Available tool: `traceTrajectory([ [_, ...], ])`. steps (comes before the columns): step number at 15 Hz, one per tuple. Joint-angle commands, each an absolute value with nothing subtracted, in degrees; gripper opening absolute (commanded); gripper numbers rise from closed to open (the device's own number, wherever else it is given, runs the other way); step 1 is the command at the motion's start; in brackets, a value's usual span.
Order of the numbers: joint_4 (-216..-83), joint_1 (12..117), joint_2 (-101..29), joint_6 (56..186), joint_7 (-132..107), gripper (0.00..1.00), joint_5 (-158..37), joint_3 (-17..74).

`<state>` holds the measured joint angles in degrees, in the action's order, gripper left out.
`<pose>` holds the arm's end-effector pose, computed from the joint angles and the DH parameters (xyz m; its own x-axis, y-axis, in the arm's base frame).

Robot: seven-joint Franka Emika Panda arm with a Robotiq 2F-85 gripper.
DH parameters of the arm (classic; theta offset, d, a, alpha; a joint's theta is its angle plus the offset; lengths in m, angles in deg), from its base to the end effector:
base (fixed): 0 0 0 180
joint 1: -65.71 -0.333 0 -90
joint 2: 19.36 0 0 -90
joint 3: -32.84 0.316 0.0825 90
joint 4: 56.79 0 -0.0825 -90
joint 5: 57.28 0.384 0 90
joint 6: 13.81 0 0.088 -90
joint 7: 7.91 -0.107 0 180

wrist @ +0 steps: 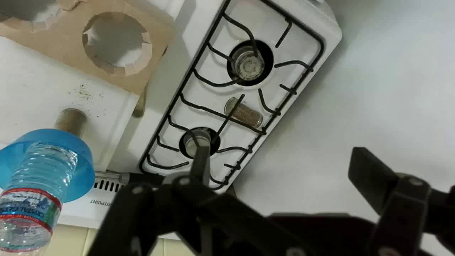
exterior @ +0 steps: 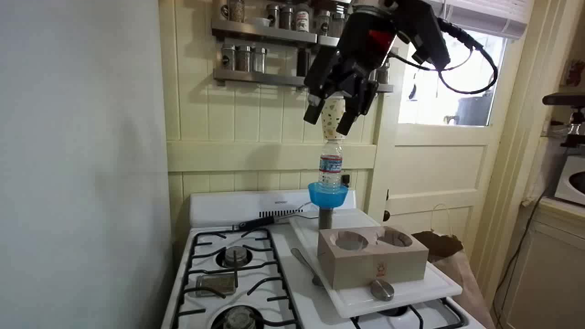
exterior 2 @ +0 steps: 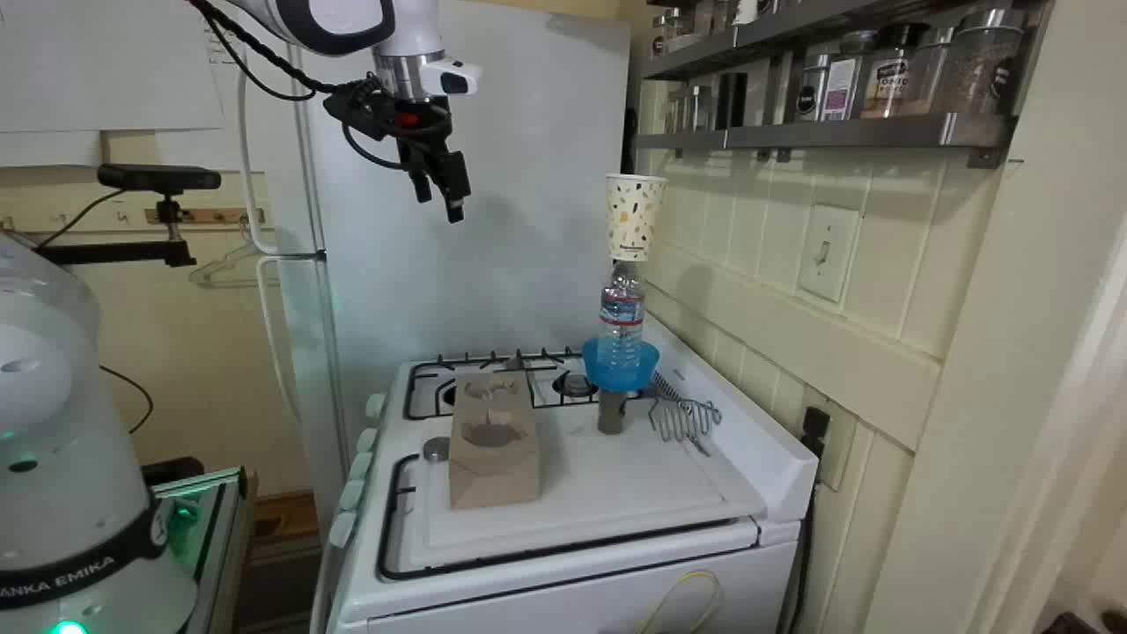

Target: Pick up the spice bottle

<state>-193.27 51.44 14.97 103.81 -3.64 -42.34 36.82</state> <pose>0.3713 0.1415 0.5613 0.9284 0.2553 0.2700 0.3122 -0.9299 -0.1944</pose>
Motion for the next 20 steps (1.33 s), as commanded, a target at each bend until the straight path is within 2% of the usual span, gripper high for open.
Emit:
traceTrajectory([
  [1,-193.14,52.22,14.95,103.60,-3.30,1.00,-41.91,37.45],
  [9,-192.47,52.14,14.11,102.97,-2.48,1.00,-42.88,37.68],
  [19,-182.94,48.58,-8.08,102.67,19.76,1.00,-45.35,39.95],
  [20,-186.39,49.49,-2.37,103.00,16.28,1.00,-43.83,40.05],
])
